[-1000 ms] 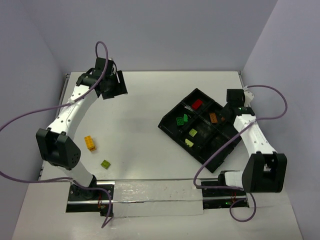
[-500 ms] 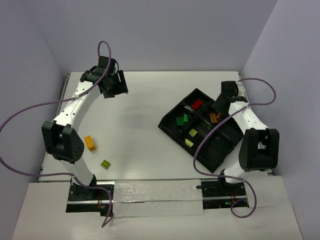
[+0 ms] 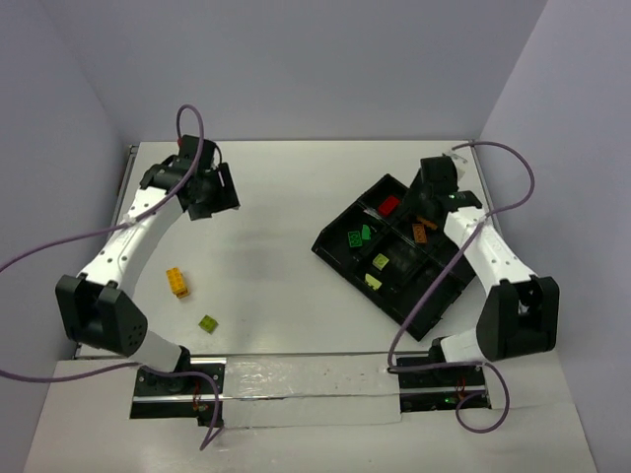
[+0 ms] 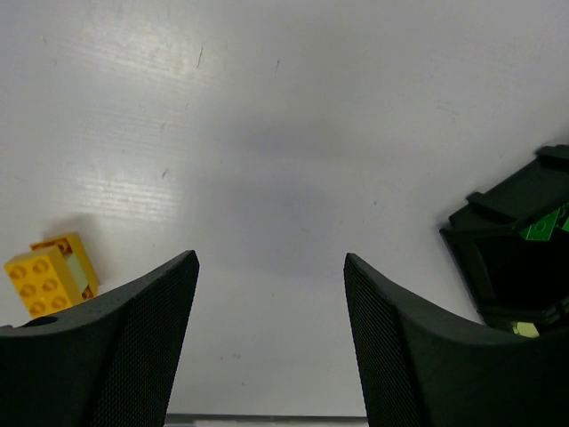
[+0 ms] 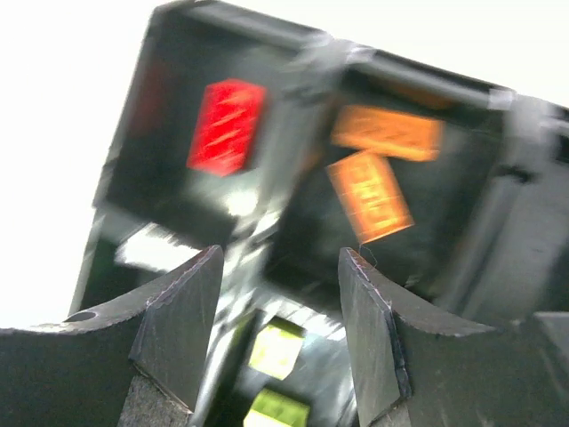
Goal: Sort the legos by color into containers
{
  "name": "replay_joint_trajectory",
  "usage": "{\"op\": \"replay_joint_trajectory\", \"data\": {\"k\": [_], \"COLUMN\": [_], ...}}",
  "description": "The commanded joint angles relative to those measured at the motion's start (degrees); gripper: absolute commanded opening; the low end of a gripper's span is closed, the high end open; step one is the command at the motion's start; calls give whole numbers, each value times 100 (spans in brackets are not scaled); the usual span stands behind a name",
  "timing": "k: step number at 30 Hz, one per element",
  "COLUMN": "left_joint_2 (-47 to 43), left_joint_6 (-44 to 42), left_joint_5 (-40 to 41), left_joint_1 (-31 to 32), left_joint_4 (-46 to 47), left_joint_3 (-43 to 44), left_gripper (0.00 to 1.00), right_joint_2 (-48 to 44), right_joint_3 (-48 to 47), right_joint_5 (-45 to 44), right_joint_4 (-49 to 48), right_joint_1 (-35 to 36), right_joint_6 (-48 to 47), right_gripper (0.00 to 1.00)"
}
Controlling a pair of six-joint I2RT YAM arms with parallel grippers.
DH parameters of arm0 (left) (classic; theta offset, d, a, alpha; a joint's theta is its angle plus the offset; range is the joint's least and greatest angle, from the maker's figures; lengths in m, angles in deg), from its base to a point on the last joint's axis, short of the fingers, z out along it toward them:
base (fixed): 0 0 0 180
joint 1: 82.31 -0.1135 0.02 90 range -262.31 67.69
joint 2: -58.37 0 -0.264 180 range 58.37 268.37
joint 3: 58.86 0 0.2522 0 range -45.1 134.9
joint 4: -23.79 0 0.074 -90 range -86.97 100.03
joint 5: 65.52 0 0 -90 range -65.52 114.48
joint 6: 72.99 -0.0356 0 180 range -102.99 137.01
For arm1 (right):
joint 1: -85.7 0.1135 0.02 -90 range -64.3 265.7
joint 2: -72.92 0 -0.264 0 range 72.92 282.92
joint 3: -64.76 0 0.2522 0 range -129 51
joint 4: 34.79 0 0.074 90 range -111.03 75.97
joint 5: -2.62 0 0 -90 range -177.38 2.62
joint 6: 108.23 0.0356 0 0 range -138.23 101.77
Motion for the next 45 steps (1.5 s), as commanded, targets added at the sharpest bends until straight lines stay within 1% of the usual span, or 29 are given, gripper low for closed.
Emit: {"op": "replay_joint_trajectory", "data": {"k": [1, 3, 5, 7, 10, 12, 13, 17, 18, 21, 25, 29, 32, 38, 43, 45], "left_joint_2": [-491, -710, -1149, -1580, -1900, -1902, -1884, -1947, -1958, -1966, -1885, -1774, -1693, -1561, -1372, -1328], "left_joint_6": [386, 675, 1247, 1775, 2438, 2855, 3193, 3714, 3790, 4080, 4318, 4382, 4342, 4315, 4241, 4237], "left_joint_5": [91, 169, 580, 795, 815, 784, 747, 451, 383, 244, 143, 145, -8, -100, -81, -7], "left_joint_1": [-31, -23, 43, 58, 65, 66, 66, 66, 66, 57, 57, 15, -81, -174, -224, -231], "left_joint_4": [-320, -610, -835, -962, -1242, -1566, -1671, -1529, -1476, -1300, -1096, -869, -642, -262, -32, 3], "left_joint_3": [-311, -513, -946, -1362, -1821, -2141, -2291, -2801, -2990, -3372, -3840, -4039, -4218, -4474, -4545, -4598], "left_gripper": [73, 71, 71, 71, 71, 73, 74, 75, 76, 90, 91, 91, 90, 83, 79, 75], "right_joint_2": [-455, -491, -514, -502, -478, -479, -471, -465, -492, -552, -522, -479, -430, -348, -306, -299], "right_joint_3": [-337, -329, -254, -180, -123, -121, -129, -232, -239, -223, -206, -222, -279, -357, -408, -408], "right_joint_5": [9, 52, 115, 139, 119, 102, 86, -45, -73, -124, -141, -126, -114, -132, -114, -142], "right_joint_4": [24, 60, 30, 7, -1, -8, -14, 60, 87, 105, 143, 148, 151, 183, 218, 232], "right_joint_1": [1057, 1385, 1748, 1979, 2108, 2130, 2138, 2135, 2135, 2136, 2140, 2135, 2138, 2135, 2135, 2135], "right_joint_6": [-203, -89, 79, 203, 249, 232, 198, 91, 74, 51, 43, 40, 17, -18, -23, -11], "right_gripper": [62, 63, 63, 64, 64, 64, 64, 65, 65, 65, 65, 65, 65, 65, 65, 65]}}
